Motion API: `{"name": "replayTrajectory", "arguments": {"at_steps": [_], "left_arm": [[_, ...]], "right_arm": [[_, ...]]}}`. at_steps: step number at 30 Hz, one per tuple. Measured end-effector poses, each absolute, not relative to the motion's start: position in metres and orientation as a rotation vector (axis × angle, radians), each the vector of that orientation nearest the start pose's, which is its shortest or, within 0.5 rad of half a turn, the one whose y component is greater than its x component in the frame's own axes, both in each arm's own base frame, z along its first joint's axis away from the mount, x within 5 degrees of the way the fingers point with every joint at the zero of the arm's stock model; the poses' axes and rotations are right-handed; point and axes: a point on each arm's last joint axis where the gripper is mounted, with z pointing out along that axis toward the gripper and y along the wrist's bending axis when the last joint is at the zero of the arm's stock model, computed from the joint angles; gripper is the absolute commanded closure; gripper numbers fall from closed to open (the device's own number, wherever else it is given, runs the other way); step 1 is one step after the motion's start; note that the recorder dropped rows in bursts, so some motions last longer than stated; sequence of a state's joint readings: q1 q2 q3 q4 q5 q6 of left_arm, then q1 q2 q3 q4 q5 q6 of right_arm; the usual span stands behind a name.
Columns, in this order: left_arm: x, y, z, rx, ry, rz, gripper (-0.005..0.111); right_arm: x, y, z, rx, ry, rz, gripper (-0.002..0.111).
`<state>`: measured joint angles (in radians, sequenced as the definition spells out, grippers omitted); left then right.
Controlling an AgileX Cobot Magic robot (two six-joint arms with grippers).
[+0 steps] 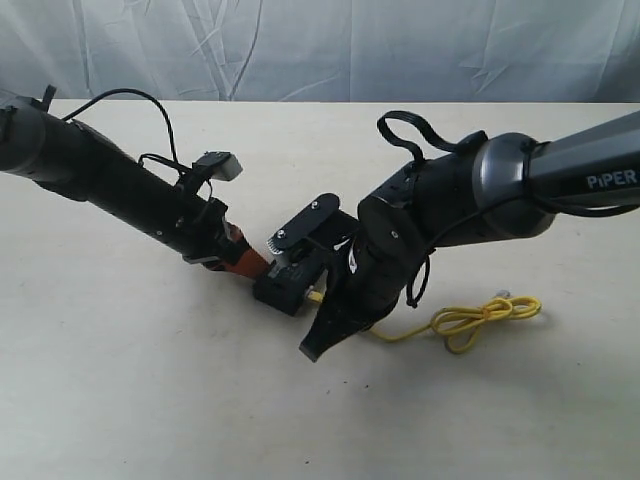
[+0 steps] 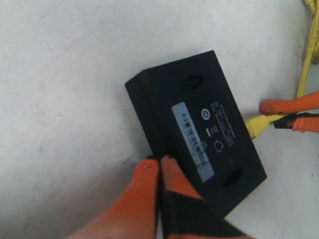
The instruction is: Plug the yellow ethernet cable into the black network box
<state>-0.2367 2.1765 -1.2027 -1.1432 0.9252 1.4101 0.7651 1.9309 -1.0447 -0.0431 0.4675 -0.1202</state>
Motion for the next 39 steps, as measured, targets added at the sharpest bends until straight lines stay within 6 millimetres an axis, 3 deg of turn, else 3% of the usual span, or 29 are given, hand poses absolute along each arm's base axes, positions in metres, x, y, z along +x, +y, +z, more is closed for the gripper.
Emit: {"name": "replayTrajectory", "arguments": {"at_steps": [2, 8, 10, 13, 17, 22, 23, 27, 28, 29, 31, 32, 33, 34, 36, 39], "left_arm": [[0.353, -0.153, 0.091, 1.036, 2.447, -1.1, 0.107], [0.354, -0.153, 0.091, 0.993, 2.475, -1.093, 0.107], [0.357, -0.15, 0.092, 0.95, 2.513, -1.036, 0.107], [0.362, -0.144, 0.105, 0.878, 2.556, -0.879, 0.107], [0.366, -0.132, 0.146, 0.771, 2.563, -0.659, 0.107], [0.352, -0.119, 0.212, 0.678, 2.481, -0.491, 0.107], [0.334, -0.112, 0.238, 0.654, 2.426, -0.448, 0.107], [0.284, -0.096, 0.274, 0.594, 2.31, -0.394, 0.107], [0.254, -0.086, 0.282, 0.553, 2.254, -0.368, 0.107], [0.237, -0.081, 0.286, 0.531, 2.215, -0.352, 0.107], [0.207, -0.071, 0.294, 0.494, 2.125, -0.322, 0.107], [0.177, -0.062, 0.295, 0.469, 2.049, -0.305, 0.107], [0.166, -0.059, 0.295, 0.464, 2.021, -0.301, 0.107], [0.142, -0.053, 0.295, 0.455, 1.954, -0.296, 0.107], [0.114, -0.046, 0.292, 0.447, 1.872, -0.292, 0.107], [0.088, -0.04, 0.293, 0.443, 1.768, -0.284, 0.107]], "right_arm": [[0.257, 0.244, 0.122, -1.253, 2.539, 0.111, 0.106], [0.259, 0.247, 0.123, -1.226, 2.5, 0.137, 0.064], [0.259, 0.248, 0.124, -1.208, 2.504, 0.15, 0.061], [0.257, 0.248, 0.124, -1.171, 2.537, 0.161, 0.071], [0.258, 0.248, 0.143, -1.073, 2.616, 0.182, 0.105], [0.275, 0.234, 0.187, -0.761, 2.671, 0.312, 0.108], [0.283, 0.217, 0.205, -0.616, 2.69, 0.371, 0.108], [0.29, 0.181, 0.237, -0.423, 2.703, 0.423, 0.108], [0.287, 0.164, 0.255, -0.369, 2.669, 0.428, 0.108], [0.282, 0.158, 0.264, -0.358, 2.642, 0.428, 0.108], [0.27, 0.148, 0.28, -0.358, 2.575, 0.423, 0.108], [0.253, 0.138, 0.295, -0.352, 2.482, 0.429, 0.108], [0.245, 0.133, 0.302, -0.347, 2.433, 0.435, 0.108], [0.227, 0.122, 0.31, -0.336, 2.343, 0.439, 0.108], [0.203, 0.107, 0.312, -0.336, 2.224, 0.422, 0.108], [0.178, 0.092, 0.311, -0.341, 2.11, 0.406, 0.108]]}}
